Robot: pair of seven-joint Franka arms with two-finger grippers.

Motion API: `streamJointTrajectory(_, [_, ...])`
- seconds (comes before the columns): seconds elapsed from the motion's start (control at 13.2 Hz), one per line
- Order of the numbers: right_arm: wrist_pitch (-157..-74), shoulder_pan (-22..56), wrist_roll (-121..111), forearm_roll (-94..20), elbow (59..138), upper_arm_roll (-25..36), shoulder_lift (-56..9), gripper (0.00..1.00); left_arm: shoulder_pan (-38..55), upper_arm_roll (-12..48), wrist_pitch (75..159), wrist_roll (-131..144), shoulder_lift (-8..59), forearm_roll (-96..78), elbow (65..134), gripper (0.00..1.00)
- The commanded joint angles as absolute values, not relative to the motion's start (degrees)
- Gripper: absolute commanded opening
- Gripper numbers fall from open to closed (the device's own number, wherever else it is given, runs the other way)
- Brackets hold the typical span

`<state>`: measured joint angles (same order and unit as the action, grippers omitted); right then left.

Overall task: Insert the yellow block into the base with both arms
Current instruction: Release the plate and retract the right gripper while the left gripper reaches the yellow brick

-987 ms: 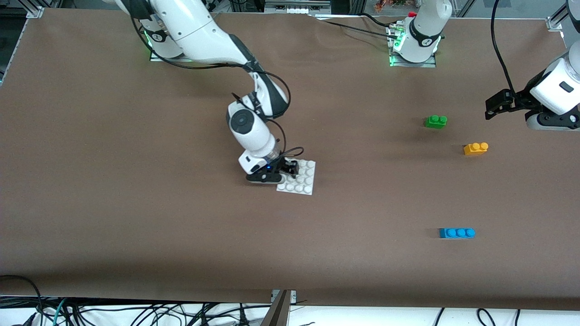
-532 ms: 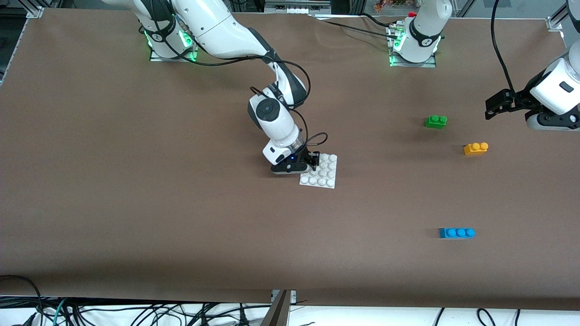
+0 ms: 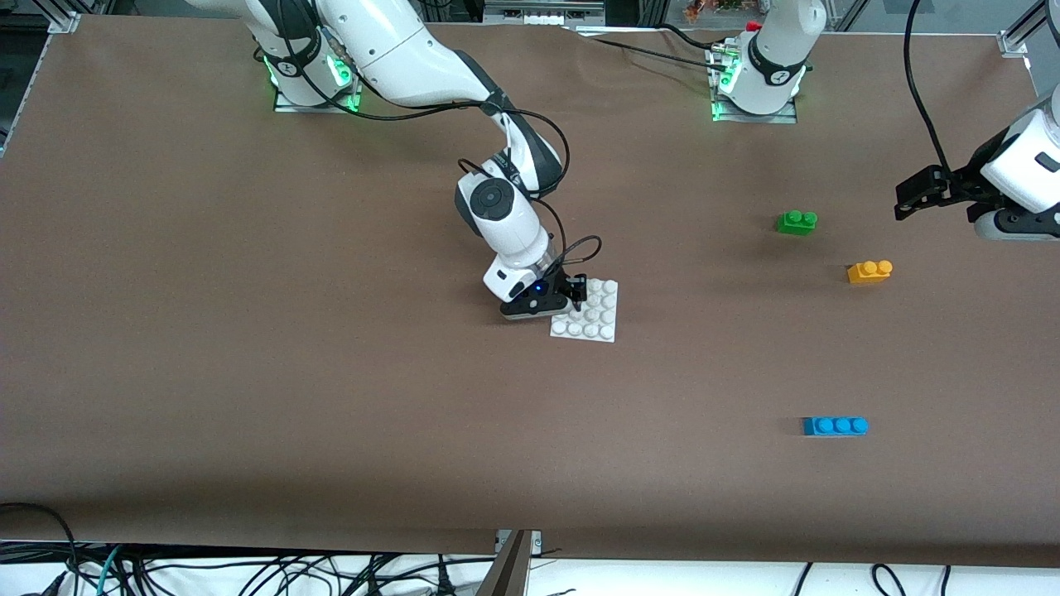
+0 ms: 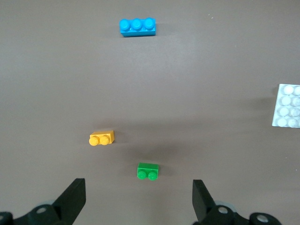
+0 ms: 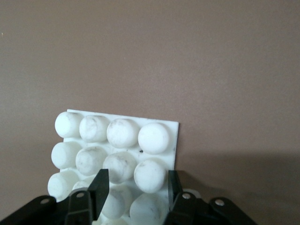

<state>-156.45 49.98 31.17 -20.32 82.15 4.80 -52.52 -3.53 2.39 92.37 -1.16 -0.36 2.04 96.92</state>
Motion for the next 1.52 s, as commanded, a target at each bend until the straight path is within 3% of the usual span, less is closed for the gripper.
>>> streamJointTrajectory(0.0, [-156.4, 49.7, 31.1, -21.1, 78.9, 5.6, -53.4, 1.0, -5.8, 2.6, 91.7, -1.8, 1.0, 1.3, 95.5, 1.0])
streamJointTrajectory(0.15, [-155.3, 48.3, 31.4, -24.2, 77.5, 5.9, -52.9, 1.0, -9.4, 2.6, 92.5, -3.2, 2.8, 1.3, 95.5, 1.0])
streamJointTrajectory(0.46, [-138.2, 42.9, 26.7, -23.9, 75.5, 9.3, -46.4, 1.0, -14.2, 2.6, 98.2, -6.9, 7.8, 2.2, 97.8, 1.0])
streamJointTrajectory(0.76, [-119.1, 37.0, 19.7, -22.0, 83.4, 13.9, -30.6, 1.0, -16.4, 2.7, 109.1, -7.4, 10.0, 8.1, 107.7, 1.0])
streamJointTrajectory(0.99, [-106.6, 30.2, 17.7, -13.2, 89.6, 13.0, -16.5, 1.0, -20.3, 2.7, 122.5, -13.2, 9.9, 8.1, 117.6, 1.0])
streamJointTrajectory(1.22, [-96.7, 17.8, 11.0, -7.0, 89.6, 7.0, -9.4, 1.0, -22.1, 2.6, 138.3, -15.6, 11.6, 8.2, 128.2, 1.0])
streamJointTrajectory(1.44, [-94.5, 2.1, 5.5, -5.0, 89.7, -3.6, -5.8, 1.0, -24.2, 2.7, 147.3, -16.0, 16.6, 8.2, 131.5, 1.0])
